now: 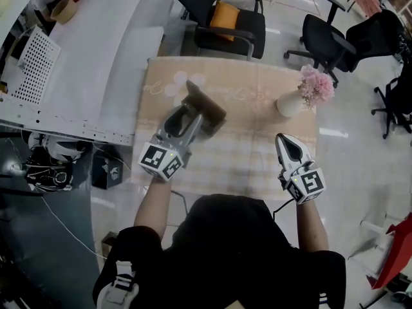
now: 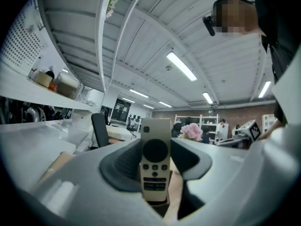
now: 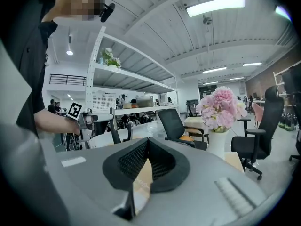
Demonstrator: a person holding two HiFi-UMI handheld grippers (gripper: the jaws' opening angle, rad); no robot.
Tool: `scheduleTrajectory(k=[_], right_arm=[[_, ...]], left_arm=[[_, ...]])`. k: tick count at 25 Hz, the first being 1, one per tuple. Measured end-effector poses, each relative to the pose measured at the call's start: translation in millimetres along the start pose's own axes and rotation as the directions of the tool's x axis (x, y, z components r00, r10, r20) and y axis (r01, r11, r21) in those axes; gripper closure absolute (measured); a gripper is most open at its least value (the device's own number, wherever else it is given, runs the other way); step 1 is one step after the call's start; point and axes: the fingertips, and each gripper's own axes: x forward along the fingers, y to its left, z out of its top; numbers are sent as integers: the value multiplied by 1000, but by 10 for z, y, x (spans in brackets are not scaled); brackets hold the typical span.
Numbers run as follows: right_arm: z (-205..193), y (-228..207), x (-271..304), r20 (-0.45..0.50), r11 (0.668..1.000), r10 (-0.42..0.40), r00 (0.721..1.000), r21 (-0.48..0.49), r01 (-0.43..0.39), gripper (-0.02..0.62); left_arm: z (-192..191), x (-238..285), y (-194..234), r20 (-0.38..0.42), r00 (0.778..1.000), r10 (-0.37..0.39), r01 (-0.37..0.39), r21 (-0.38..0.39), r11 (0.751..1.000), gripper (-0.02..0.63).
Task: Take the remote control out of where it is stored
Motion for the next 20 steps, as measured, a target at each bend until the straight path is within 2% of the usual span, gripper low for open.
scheduleTrajectory(k=[6,9,12,16,20], right_arm=[[-9,236,106,-10,998,61,998,-22,-61,591],[46,316,208,8,996,87,996,-28,-86,591],[94,430,303,12,994,110,994,-31,-109,591],[80,590,415,9,987,158,987,-43,-158,591],[64,688,459,-10,982,184,983,-50,-184,591]], left_arm=[[-61,-359,2,-47,999,20,-17,53,998,414],[-178,-573,28,-110,993,50,-34,143,989,414],[-379,-771,91,-194,977,91,-47,220,974,414],[-548,-976,154,-256,960,113,-51,236,970,414],[-701,-1067,92,-342,932,121,3,339,941,414]])
